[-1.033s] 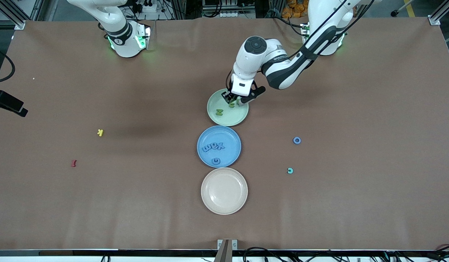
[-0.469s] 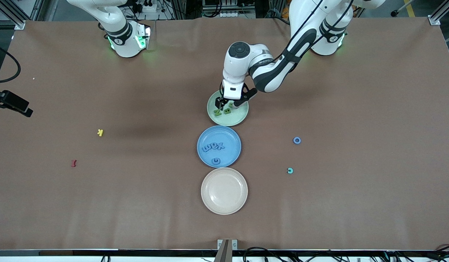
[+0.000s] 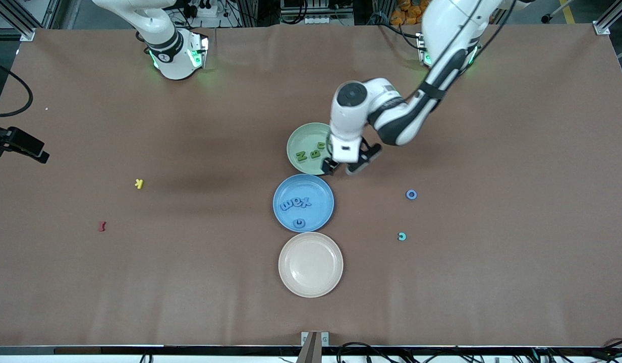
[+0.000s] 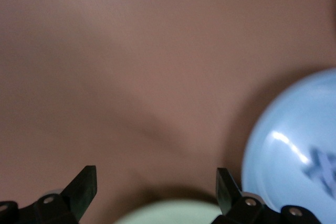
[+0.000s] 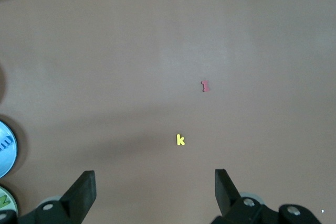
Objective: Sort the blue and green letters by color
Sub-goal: 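Raise the open left gripper away from the green plate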
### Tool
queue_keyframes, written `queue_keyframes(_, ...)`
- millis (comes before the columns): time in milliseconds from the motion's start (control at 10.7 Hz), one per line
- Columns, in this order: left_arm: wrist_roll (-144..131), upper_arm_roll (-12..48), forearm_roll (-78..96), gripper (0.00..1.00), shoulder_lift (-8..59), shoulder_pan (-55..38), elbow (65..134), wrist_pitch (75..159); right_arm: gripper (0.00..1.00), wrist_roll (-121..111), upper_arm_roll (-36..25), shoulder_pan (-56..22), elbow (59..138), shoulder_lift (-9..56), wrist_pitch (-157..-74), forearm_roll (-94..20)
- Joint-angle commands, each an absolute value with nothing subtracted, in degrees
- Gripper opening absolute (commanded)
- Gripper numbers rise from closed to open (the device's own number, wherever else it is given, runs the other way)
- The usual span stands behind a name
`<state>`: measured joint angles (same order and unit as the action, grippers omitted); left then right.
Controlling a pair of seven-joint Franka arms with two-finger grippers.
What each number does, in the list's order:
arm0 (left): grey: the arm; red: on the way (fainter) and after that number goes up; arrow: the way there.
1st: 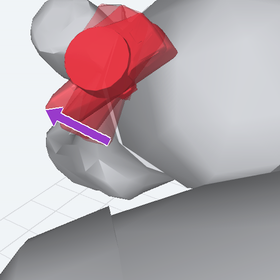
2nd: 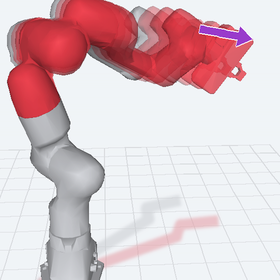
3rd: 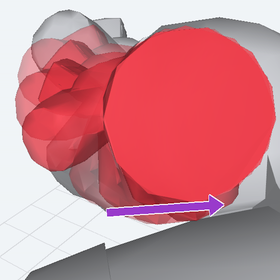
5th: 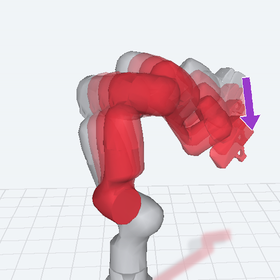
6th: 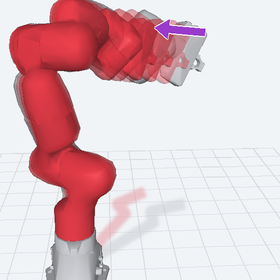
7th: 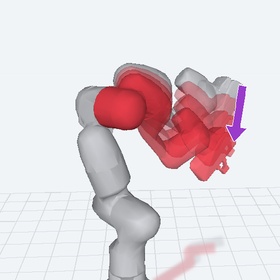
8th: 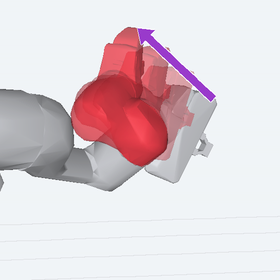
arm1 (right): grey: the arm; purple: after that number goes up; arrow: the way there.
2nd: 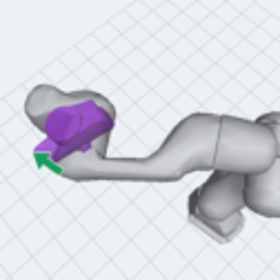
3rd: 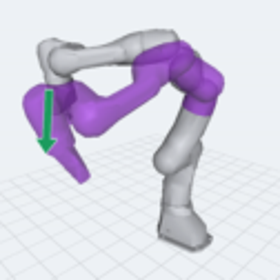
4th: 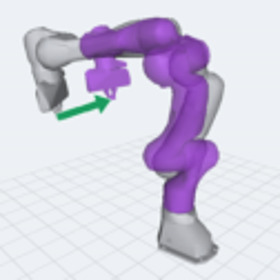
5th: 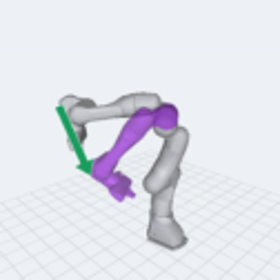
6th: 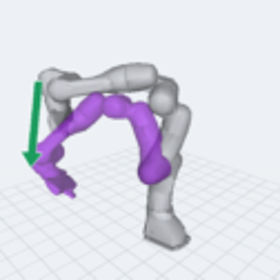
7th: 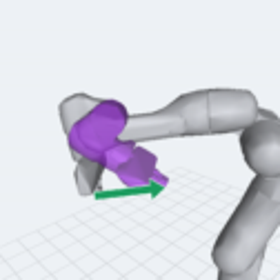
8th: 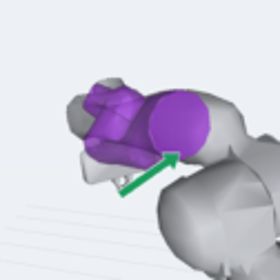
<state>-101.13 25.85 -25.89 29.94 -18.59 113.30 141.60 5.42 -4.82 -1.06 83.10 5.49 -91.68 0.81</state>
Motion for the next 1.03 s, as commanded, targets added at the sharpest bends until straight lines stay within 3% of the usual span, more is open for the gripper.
queue_keyframes(0,-84.0,26.8,-26.6,1.0,26.9,-6.2,114.0,131.9,1.0,6.4,-4.8,-1.2,82.4,5.9,-91.6,0.2)
queue_keyframes(376,-70.1,29.3,-25.0,1.0,26.6,4.3,113.6,131.2,1.0,6.4,-4.8,-1.8,82.4,6.0,-91.6,0.2)
queue_keyframes(657,-61.1,37.6,-23.1,1.0,24.9,16.2,113.6,127.9,1.0,6.5,-4.8,-1.8,82.4,6.3,-91.6,0.3)
queue_keyframes(939,-51.6,33.0,-17.3,1.0,20.7,13.8,115.5,127.5,1.0,6.4,-4.8,-1.9,82.4,6.4,-92.4,0.3)
